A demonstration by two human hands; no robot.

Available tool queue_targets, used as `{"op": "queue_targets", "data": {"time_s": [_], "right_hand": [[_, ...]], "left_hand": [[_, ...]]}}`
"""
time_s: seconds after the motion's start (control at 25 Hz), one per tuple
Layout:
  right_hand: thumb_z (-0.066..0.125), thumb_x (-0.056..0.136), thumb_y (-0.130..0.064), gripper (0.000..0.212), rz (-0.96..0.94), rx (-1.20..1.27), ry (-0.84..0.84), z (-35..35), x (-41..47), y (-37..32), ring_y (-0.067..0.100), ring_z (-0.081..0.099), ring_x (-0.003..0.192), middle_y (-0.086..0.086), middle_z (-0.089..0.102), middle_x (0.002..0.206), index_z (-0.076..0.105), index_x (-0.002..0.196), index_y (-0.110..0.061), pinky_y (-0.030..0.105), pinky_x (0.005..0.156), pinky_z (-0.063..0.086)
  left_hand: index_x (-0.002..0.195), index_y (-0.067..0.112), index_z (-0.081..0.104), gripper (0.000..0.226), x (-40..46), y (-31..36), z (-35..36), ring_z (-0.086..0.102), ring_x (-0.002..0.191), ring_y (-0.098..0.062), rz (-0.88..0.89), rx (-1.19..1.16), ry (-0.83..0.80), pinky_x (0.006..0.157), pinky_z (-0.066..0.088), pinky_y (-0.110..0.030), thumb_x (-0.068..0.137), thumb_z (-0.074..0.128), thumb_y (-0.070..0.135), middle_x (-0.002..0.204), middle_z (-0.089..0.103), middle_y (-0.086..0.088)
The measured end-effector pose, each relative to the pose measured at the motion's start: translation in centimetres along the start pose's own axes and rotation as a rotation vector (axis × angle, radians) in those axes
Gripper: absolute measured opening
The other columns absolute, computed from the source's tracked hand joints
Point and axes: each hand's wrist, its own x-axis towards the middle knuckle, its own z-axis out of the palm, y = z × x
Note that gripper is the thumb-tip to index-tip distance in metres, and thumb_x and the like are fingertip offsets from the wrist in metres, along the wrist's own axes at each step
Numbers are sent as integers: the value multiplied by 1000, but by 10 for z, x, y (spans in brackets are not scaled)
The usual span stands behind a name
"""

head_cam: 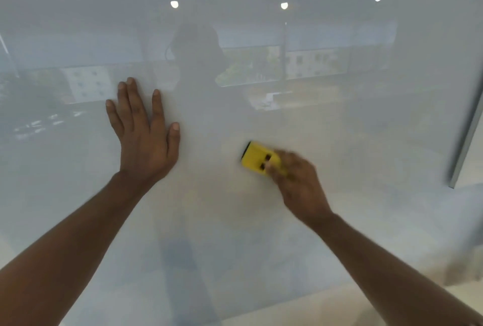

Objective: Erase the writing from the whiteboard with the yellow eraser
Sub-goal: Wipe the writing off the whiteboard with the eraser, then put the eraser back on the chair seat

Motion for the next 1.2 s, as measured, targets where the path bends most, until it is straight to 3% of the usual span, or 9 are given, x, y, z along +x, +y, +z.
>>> {"op": "queue_targets", "data": {"time_s": [0.16,0.32,0.44,0.72,0.88,1.08,1.2], "right_hand": [[68,89,1,63,100,75,-314,-7,-96,-20,41,61,125,14,57,148,54,144,-27,47,99,51],[65,86,-3,58,280,156,-436,-36,-156,-12,39,62,126,12,57,150,59,140,-23,48,99,53],[69,82,2,67,442,163,-512,-66,-204,10,41,62,127,13,58,149,53,141,-25,50,100,53],[79,68,9,66,764,109,-751,-134,-330,78,48,66,116,20,64,140,71,130,-14,53,91,58],[78,74,3,64,971,45,-892,-168,-408,108,51,64,114,24,61,142,68,135,-13,54,88,59],[65,95,-18,64,1191,-48,-1104,-196,-490,126,42,46,139,13,38,164,45,156,-23,48,108,49],[59,100,-21,64,1313,-70,-1184,-207,-520,138,38,38,146,10,29,168,37,159,-27,44,113,44]], "left_hand": [[155,-1,33,64,-63,71,13,10,154,-52,51,-92,-120,122,9,-69,103,41,35,162,13,-39],[151,-3,41,62,-136,161,29,26,152,-45,149,-275,-299,122,21,-65,101,44,32,162,28,-30],[151,-2,39,60,-177,230,41,37,147,-41,207,-399,-469,119,31,-58,101,44,31,160,38,-23],[147,-2,47,62,-228,380,69,49,139,-41,329,-483,-968,113,44,-54,101,40,39,155,44,-25],[155,1,36,64,-259,462,89,37,148,-39,454,-515,-1140,121,34,-52,106,37,42,163,32,-24],[160,5,23,67,-294,544,103,22,155,-37,585,-525,-1277,127,21,-50,107,28,45,169,18,-21],[159,4,25,67,-305,580,109,24,153,-37,638,-546,-1301,126,23,-50,107,28,46,167,21,-22]]}}
